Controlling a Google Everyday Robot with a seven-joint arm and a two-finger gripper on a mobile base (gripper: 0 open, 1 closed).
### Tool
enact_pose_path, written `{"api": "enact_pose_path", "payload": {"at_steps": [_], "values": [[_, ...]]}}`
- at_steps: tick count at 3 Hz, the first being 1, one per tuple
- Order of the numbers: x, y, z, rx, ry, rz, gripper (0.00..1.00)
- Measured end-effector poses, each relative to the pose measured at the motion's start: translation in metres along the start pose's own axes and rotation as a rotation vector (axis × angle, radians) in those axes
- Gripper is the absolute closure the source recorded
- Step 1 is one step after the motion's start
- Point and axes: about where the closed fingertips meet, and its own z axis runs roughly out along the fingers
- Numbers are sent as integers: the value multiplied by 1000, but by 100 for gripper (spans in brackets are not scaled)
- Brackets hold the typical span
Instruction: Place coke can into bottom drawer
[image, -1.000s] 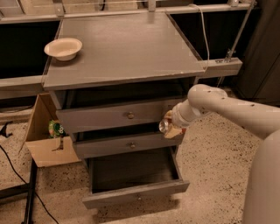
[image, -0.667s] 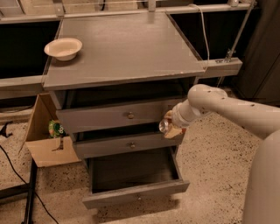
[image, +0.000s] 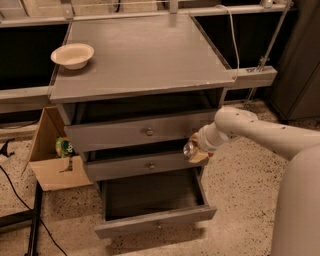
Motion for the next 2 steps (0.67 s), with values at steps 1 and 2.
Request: {"api": "enact_pose_path", "payload": {"at_steps": [1,2], "values": [[15,4,19,2,4,19,100],[31,13,43,-6,3,39,100]]}}
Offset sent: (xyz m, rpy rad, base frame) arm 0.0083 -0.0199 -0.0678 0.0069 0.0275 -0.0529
